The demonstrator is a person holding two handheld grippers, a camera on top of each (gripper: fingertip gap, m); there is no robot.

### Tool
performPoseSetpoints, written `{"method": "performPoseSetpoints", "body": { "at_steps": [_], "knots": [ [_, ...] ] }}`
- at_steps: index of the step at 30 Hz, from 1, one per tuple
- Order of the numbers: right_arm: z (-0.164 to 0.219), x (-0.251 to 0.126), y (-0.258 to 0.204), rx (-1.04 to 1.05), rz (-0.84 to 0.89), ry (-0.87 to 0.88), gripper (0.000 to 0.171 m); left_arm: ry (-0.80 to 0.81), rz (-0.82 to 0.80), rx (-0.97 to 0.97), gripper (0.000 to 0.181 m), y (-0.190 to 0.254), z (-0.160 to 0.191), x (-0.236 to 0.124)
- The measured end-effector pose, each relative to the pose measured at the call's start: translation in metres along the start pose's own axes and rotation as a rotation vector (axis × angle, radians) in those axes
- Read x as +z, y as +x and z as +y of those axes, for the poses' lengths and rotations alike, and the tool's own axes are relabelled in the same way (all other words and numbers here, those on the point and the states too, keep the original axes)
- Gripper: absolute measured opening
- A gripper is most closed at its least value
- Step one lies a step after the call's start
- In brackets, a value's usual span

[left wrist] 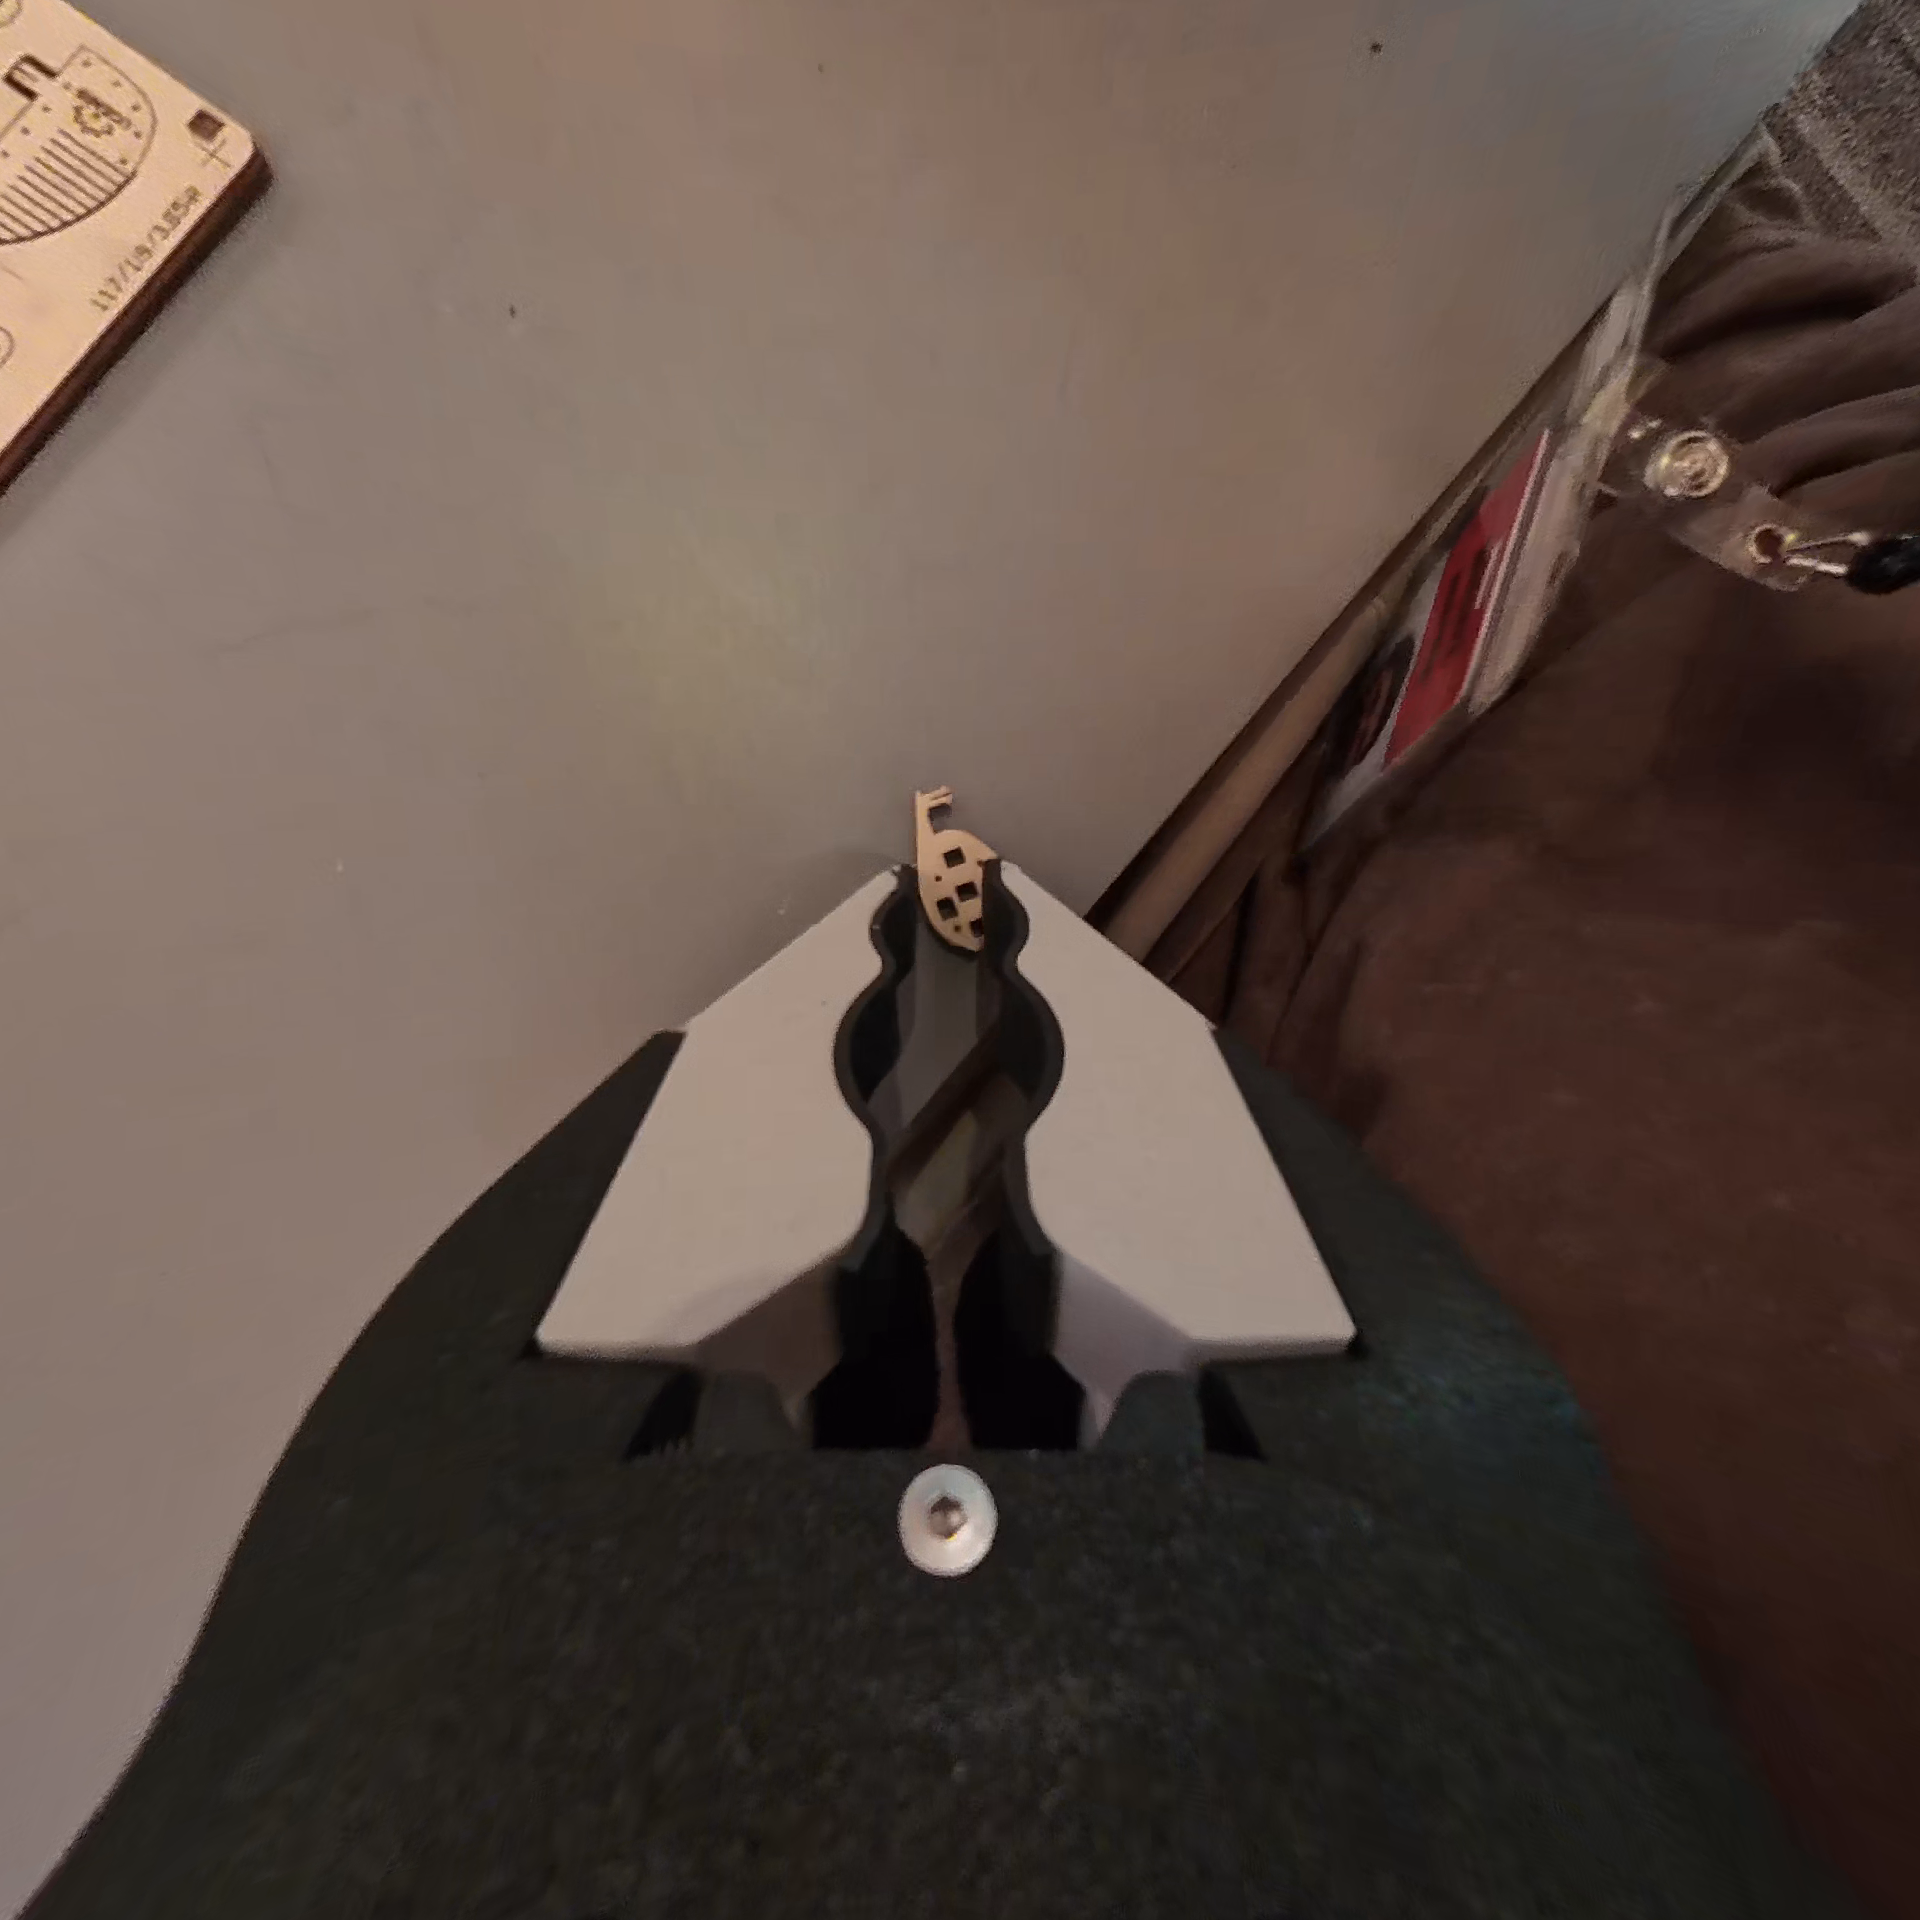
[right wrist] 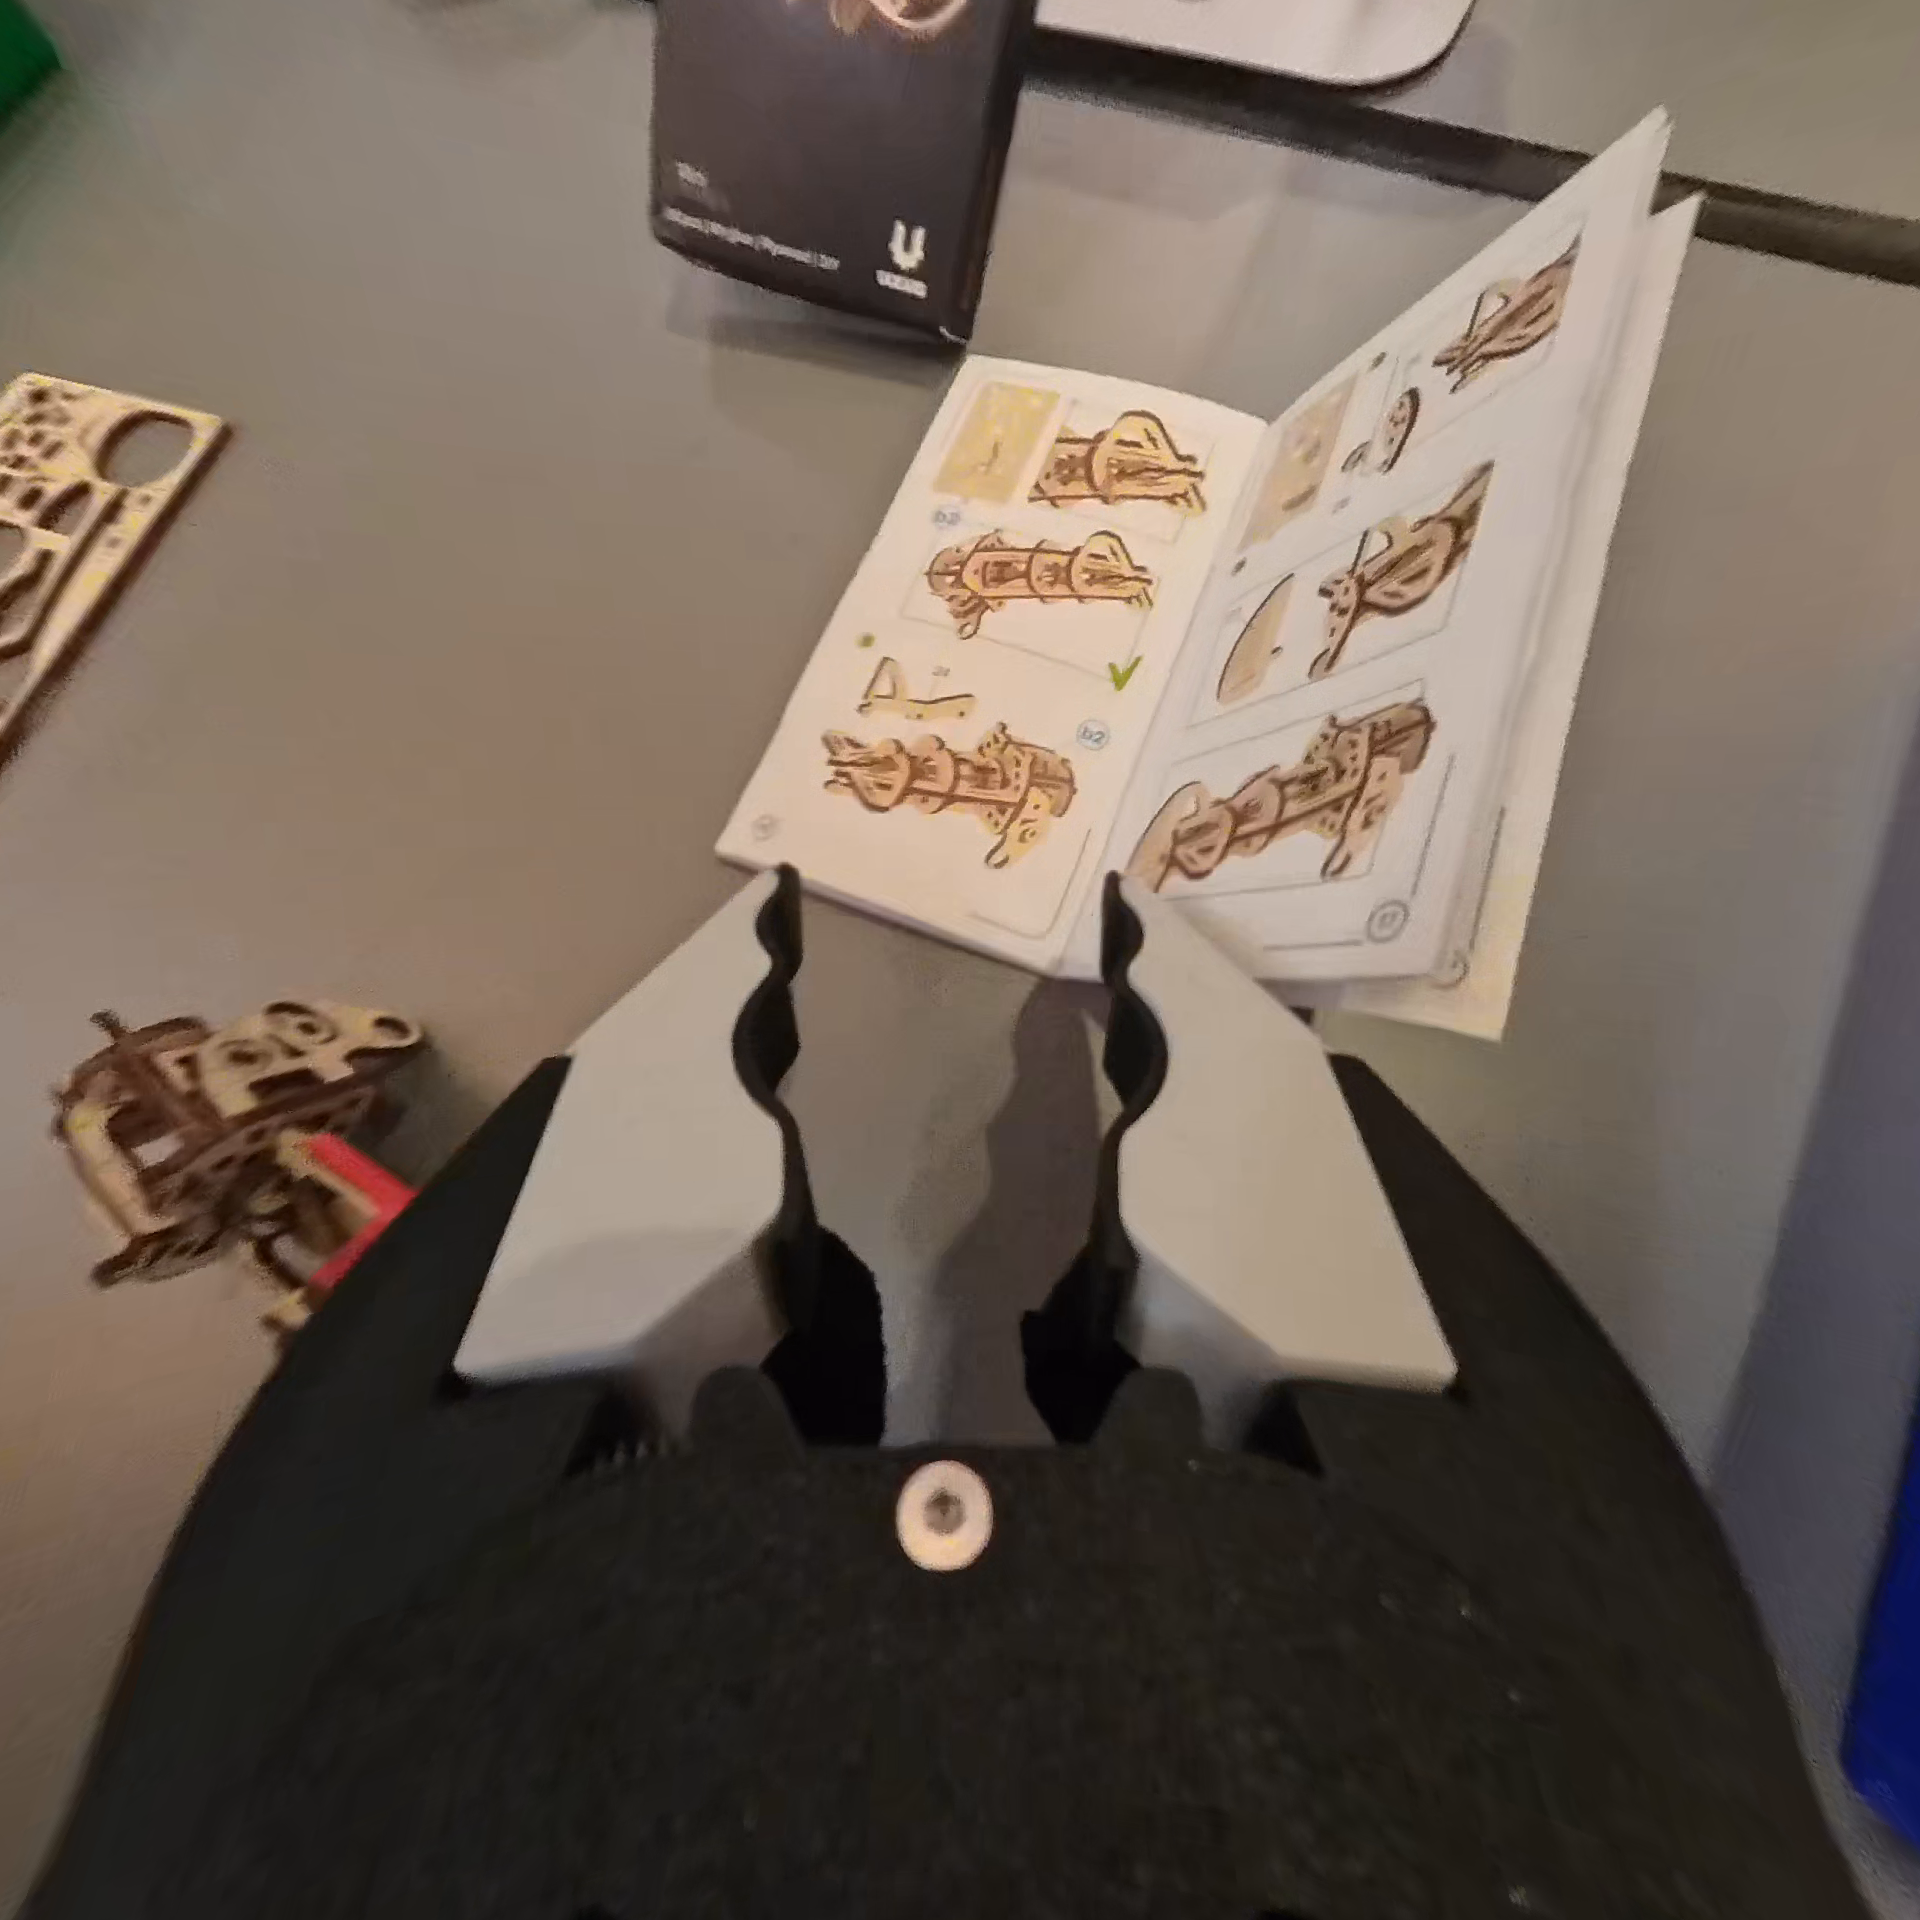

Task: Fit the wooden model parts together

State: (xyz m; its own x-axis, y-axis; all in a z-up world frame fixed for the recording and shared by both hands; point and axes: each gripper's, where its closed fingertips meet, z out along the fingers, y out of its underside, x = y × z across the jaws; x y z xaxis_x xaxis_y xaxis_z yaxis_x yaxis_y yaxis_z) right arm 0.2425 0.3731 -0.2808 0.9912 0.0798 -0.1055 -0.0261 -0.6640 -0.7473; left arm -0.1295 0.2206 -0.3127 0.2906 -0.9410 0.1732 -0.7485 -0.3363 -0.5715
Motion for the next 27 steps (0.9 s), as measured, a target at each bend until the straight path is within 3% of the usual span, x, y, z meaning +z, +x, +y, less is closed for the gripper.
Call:
{"method": "performPoseSetpoints", "body": {
  "at_steps": [5,17,22,25,27],
  "knots": [
    [0.015,0.029,0.028,-0.067,0.107,-0.09,0.066,0.005,0.031,-0.012,0.008,0.003,-0.008,0.006],
    [-0.003,0.016,0.018,-0.032,0.067,0.002,0.065,0.013,0.158,0.051,0.004,-0.006,-0.046,0.023],
    [-0.034,-0.037,-0.045,-0.036,-0.093,0.139,0.062,0.074,0.199,0.149,0.002,-0.007,-0.062,0.007],
    [-0.033,-0.067,-0.126,-0.063,-0.375,0.13,0.041,0.102,0.168,0.285,0.0,-0.004,-0.071,0.001],
    [-0.015,-0.08,-0.192,-0.017,-0.642,0.049,0.036,0.117,0.152,0.379,0.0,-0.001,-0.08,-0.002]
  ]
}}
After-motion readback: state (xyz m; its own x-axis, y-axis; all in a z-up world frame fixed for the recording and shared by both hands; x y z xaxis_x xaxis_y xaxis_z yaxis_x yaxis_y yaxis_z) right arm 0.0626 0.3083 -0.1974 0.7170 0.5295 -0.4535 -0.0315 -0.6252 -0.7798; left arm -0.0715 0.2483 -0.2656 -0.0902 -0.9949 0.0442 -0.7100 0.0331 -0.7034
